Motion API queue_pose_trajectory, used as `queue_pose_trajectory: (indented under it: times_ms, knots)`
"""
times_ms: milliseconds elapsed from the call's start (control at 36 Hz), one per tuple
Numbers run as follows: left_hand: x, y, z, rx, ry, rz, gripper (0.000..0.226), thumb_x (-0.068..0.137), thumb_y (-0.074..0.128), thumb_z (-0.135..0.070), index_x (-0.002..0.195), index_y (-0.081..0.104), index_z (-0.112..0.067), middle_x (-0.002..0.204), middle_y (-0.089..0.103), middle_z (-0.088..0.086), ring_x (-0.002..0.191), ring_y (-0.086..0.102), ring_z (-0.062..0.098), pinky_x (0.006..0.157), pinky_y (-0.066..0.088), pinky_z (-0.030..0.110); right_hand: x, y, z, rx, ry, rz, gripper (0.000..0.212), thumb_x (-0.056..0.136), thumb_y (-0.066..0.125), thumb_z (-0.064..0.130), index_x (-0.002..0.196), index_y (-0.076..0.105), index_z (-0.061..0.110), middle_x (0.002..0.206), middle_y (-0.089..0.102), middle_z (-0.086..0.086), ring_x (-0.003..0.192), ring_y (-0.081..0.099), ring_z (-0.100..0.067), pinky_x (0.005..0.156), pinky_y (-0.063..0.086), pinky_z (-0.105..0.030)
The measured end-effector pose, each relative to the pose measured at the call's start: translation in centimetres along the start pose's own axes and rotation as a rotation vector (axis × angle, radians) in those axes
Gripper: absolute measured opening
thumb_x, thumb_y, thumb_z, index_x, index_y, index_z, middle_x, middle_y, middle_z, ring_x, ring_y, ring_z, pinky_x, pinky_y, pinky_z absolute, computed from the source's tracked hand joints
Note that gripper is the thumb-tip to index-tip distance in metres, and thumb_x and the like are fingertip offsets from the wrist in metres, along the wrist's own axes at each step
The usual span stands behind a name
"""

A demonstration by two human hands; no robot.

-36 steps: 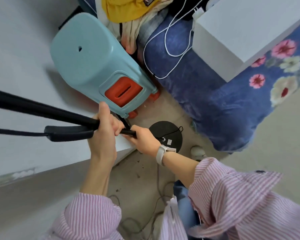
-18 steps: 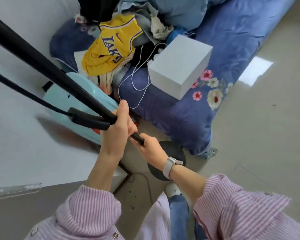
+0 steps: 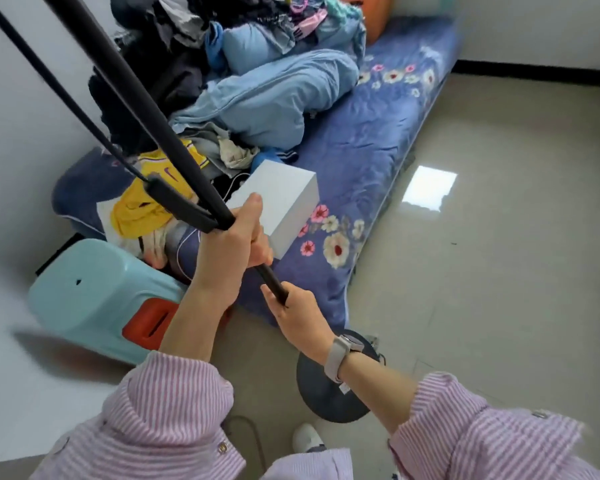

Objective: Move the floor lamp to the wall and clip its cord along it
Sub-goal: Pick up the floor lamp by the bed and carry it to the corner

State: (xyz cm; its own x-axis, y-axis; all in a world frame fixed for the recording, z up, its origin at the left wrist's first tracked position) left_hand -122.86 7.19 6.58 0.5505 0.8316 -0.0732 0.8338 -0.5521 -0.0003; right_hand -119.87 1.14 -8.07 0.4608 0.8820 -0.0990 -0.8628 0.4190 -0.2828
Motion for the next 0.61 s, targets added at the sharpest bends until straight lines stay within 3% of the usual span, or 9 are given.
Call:
queue_pose_trajectory:
  times_ms: [83,167,222,333,444,611]
  knots:
    - [-0.1,5.2,-0.5,0.015,0.001,0.054,0.065,0.097,0.043,-0.020,0.034,0.027,-0.025,0.028,0.024,-0.012,0.029,0.019,0.009,0.044,0.025,0.027,-0.8,-4.8,-1.2,-0.007,-0.003,-0.060,0.035,0.092,0.047,0.035,0.061,0.040,0.021,0.050,0.041,0.010,0.045,0.037,-0.008,0.050,0.030,-0.029]
    - [0.1,10.7,-0.7,0.010,-0.003,0.114,0.063,0.096,0.044,-0.019,0.036,0.026,-0.026,0.029,0.023,-0.011,0.029,0.019,0.010,0.042,0.026,0.023,-1.6,-9.8,-2.7,0.023,0.040,-0.099,0.042,0.093,0.047,0.031,0.055,0.029,0.025,0.049,0.035,0.004,0.046,0.030,-0.016,0.053,0.027,-0.032]
    - [0.3,14.4,-0.8,0.009,0.002,0.155,0.062,0.096,0.045,-0.018,0.037,0.025,-0.027,0.030,0.021,-0.012,0.029,0.017,0.010,0.041,0.022,0.022,-2.2,-13.3,-3.6,0.050,0.067,-0.121,0.043,0.093,0.047,0.029,0.055,0.029,0.024,0.050,0.035,0.003,0.049,0.029,-0.019,0.053,0.027,-0.032]
    - [0.5,21.7,-1.3,0.010,0.017,0.245,0.064,0.096,0.044,-0.016,0.037,0.025,-0.028,0.031,0.021,-0.013,0.029,0.018,0.009,0.037,0.028,0.016,-3.2,-20.3,-4.9,0.037,0.101,-0.206,0.043,0.092,0.048,0.034,0.052,0.034,0.026,0.048,0.040,0.005,0.045,0.035,-0.014,0.048,0.030,-0.031]
    - [1.1,28.6,-1.6,0.020,-0.012,0.367,0.068,0.098,0.040,-0.016,0.032,0.025,-0.026,0.028,0.022,-0.014,0.029,0.018,0.008,0.040,0.028,0.019,-3.6,-26.5,-6.4,-0.005,0.141,-0.278,0.042,0.093,0.046,0.030,0.052,0.036,0.027,0.059,0.051,-0.006,0.056,0.046,-0.025,0.056,0.042,-0.041]
    - [3.4,37.2,-1.8,-0.023,-0.045,0.534,0.066,0.098,0.039,-0.014,0.035,0.026,-0.027,0.028,0.023,-0.014,0.026,0.019,0.006,0.038,0.029,0.015,-2.6,-34.9,-8.2,-0.045,0.133,-0.375,0.043,0.094,0.045,0.026,0.053,0.030,0.025,0.049,0.035,0.004,0.045,0.031,-0.016,0.052,0.029,-0.033]
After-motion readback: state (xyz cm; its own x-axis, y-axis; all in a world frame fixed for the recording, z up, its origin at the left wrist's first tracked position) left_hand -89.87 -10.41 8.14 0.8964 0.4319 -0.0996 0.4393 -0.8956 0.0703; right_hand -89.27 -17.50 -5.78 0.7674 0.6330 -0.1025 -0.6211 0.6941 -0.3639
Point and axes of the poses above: each hand's wrist, its own x-axis towards the middle knuckle, its own y-axis out of the palm, z = x × y, the point moved 6 cm from there along x, towards the middle knuckle
